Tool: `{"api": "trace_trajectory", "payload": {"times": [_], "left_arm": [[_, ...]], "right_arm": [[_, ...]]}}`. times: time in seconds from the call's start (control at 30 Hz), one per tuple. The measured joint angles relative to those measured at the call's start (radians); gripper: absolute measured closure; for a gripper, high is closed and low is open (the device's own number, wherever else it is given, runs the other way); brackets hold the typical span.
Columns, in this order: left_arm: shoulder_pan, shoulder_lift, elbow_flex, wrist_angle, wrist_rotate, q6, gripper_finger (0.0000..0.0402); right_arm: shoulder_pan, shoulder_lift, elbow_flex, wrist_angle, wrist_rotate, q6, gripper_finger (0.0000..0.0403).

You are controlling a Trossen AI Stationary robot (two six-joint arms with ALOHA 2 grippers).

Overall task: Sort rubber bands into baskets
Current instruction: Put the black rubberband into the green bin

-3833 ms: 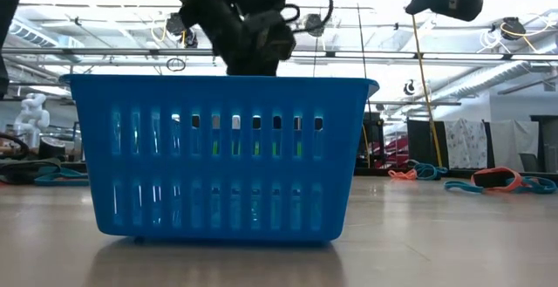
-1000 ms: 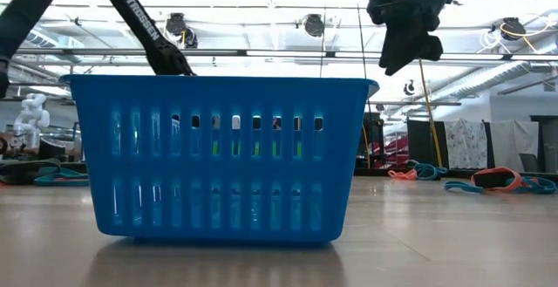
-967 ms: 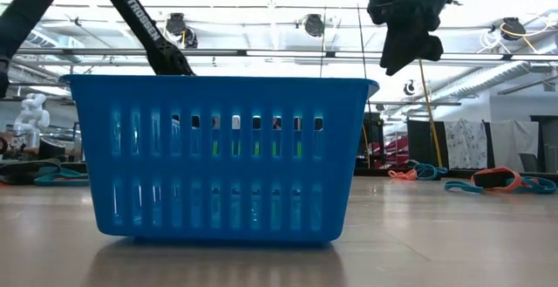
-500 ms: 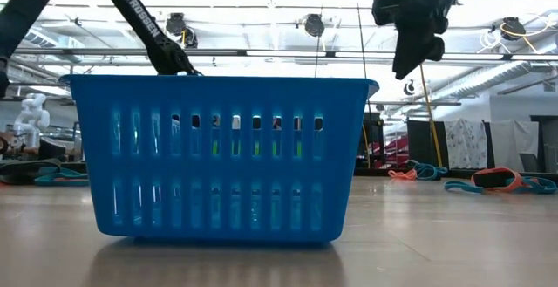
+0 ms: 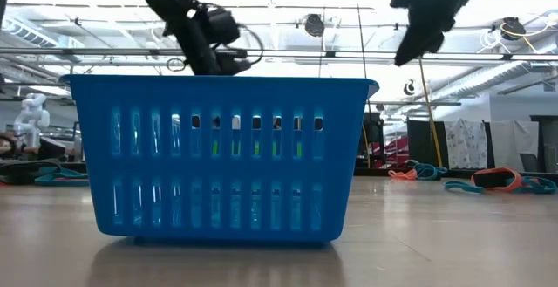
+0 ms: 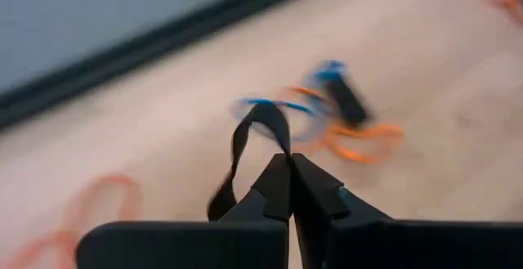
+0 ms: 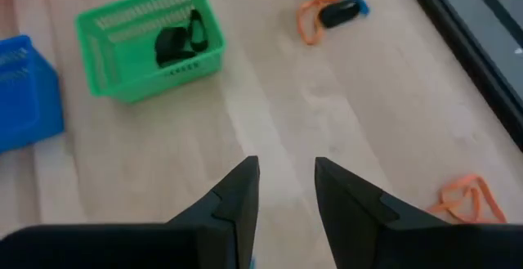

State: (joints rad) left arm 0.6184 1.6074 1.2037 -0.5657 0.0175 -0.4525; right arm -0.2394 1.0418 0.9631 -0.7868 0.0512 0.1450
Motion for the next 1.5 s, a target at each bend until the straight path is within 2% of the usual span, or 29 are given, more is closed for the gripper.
{"api": "trace_trajectory", "payload": {"times": [0.17, 0.33, 0.4, 0.63, 0.83, 0.9, 1.0, 1.3, 1.5], "left_arm": [[-0.132, -0.001, 0.0, 0.003, -0.014, -0.134, 0.0399], [-0.268, -0.002, 0.0, 0.071, 0.188, -0.145, 0.0399], [-0.325, -0.002, 0.0, 0.098, 0.236, -0.145, 0.0399], [-0.479, 0.026, 0.0, 0.129, 0.229, -0.11, 0.0399], [-0.51, 0.061, 0.003, 0.146, 0.209, -0.078, 0.0399], [-0.517, 0.088, -0.003, 0.13, 0.21, -0.051, 0.0399], [-0.527, 0.119, -0.001, 0.193, 0.21, -0.038, 0.0392], [-0.516, 0.153, -0.001, 0.174, 0.21, -0.001, 0.0316], [-0.512, 0.153, -0.001, 0.145, 0.236, 0.102, 0.0273]], "right_arm": [[-0.012, -0.082, -0.13, 0.021, -0.046, 0.028, 0.0289], [-0.012, -0.126, -0.229, 0.051, -0.125, 0.04, 0.0289], [-0.012, -0.132, -0.251, 0.071, -0.146, 0.049, 0.0289], [-0.012, -0.133, -0.255, 0.142, -0.153, 0.038, 0.0289], [-0.013, -0.132, -0.255, 0.202, -0.081, 0.026, 0.0289], [-0.013, -0.133, -0.255, 0.223, -0.075, 0.026, 0.0289], [-0.013, -0.134, -0.255, 0.233, -0.076, 0.031, 0.0289], [-0.002, -0.135, -0.255, 0.238, -0.082, 0.233, 0.0289], [0.038, -0.135, -0.255, 0.23, -0.083, 0.344, 0.0289]]}}
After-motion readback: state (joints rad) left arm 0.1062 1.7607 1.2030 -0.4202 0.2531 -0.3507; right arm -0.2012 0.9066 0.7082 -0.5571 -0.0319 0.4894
